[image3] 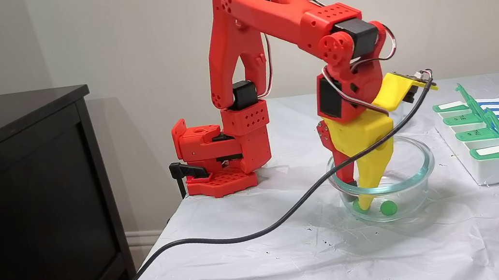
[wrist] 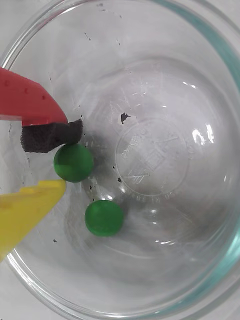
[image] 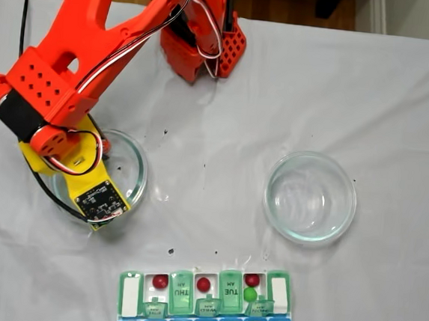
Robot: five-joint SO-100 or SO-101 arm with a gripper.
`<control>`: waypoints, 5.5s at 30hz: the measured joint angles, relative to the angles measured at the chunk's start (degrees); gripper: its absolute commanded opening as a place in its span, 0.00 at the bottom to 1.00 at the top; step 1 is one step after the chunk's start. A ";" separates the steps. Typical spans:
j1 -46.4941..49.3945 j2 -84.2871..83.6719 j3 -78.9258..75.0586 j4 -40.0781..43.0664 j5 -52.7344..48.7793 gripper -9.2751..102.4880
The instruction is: Sort medicines into box.
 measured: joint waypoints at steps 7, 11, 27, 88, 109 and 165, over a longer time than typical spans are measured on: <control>0.00 2.64 4.13 -3.69 0.00 0.20; 0.00 3.08 5.10 -4.83 0.00 0.19; -0.09 3.08 5.89 -6.50 1.32 0.12; -9.40 8.88 16.17 -23.03 50.62 0.20; -12.74 10.37 20.21 -30.41 61.70 0.14; -15.82 14.41 26.63 -34.28 59.15 0.08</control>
